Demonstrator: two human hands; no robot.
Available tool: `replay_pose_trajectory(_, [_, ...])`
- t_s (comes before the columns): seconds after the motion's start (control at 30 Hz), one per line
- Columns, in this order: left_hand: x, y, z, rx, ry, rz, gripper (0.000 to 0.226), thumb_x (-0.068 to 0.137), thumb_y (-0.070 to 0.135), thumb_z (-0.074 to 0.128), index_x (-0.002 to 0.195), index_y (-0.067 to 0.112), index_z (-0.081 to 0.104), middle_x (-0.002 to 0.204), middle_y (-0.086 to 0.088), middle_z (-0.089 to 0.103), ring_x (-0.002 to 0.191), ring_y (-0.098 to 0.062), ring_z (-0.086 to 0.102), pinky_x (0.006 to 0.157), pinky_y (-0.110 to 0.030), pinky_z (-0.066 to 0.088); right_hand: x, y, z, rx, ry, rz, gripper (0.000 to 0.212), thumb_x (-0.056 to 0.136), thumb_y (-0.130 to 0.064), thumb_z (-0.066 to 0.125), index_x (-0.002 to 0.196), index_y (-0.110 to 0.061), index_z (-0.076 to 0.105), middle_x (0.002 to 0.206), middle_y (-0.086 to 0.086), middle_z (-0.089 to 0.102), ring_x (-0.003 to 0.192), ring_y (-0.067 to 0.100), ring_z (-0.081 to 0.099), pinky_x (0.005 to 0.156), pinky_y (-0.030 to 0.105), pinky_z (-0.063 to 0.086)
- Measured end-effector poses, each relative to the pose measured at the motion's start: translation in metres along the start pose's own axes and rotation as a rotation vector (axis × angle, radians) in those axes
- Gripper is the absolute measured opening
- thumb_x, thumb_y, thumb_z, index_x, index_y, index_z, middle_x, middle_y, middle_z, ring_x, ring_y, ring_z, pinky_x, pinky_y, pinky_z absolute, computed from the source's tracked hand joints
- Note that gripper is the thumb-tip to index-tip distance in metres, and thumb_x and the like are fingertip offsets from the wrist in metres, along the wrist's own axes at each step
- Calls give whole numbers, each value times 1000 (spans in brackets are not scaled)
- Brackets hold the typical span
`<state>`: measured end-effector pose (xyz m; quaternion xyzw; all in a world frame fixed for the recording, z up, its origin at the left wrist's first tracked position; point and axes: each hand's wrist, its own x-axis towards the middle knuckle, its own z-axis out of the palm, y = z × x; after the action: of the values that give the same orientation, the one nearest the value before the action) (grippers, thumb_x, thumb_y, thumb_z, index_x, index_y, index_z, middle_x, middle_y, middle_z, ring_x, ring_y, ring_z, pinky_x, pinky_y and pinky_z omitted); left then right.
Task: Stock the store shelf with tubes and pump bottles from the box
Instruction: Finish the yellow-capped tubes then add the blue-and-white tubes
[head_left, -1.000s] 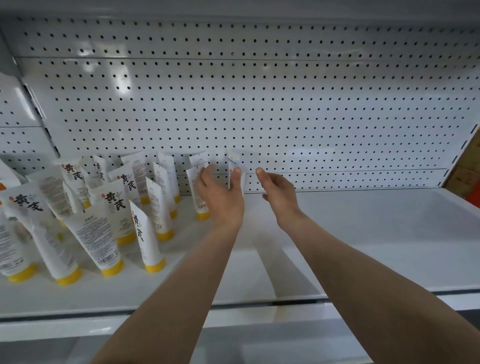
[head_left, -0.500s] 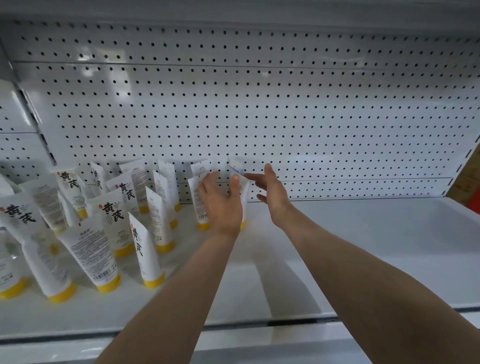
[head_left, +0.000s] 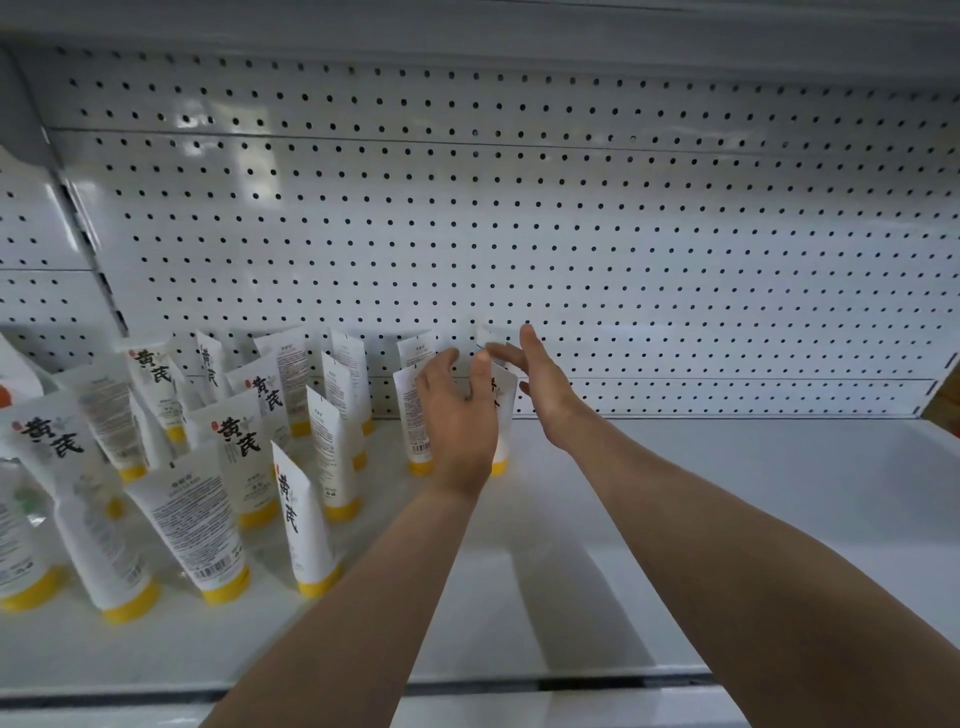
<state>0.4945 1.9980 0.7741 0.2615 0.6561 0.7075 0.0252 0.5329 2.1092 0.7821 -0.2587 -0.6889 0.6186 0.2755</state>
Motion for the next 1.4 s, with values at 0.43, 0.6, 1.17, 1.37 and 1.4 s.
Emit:
replay_pose_trajectory(0.43, [-5,10,6,-24,40,43,44,99,45,47,133,16,51,136,1,47,126,-13,45,103,-26,36,7,3,-23,13,113,-60,55,102,-59,29,120,-25,68,129,-7,65,121,13,56,115,40,36])
replay_pose_trajectory(0.6, [-13,18,11,-64,35,69,39,101,39,47,133,16,50,134,4,44,124,-9,43,93,-7,31,5,5,-42,22,194,-61,59,97,-65,32,118,-24,70,127,-7,67,124,17,55,116,43,35])
replay_pose_trajectory(1.17, [-35,24,33,-157,-86,48,30,101,41,47,126,24,50,132,11,42,129,-7,41,107,-28,35,-11,6,-89,29,340,-34,46,99,-62,34,96,-34,70,126,-7,67,122,14,56,117,43,33])
replay_pose_trajectory(1.37, [-42,19,35,-154,-101,37,34,101,40,47,129,20,52,131,13,41,130,-6,40,109,-31,36,-11,6,-89,-18,315,2,51,98,-62,37,115,-25,68,123,-11,63,124,13,53,117,42,33])
replay_pose_trajectory(1.4, [-42,19,35,-153,-103,37,34,101,40,47,129,21,52,132,13,41,130,-6,40,109,-32,37,-11,5,-89,-35,312,9,53,97,-62,37,118,-25,68,124,-10,63,124,14,53,117,43,33])
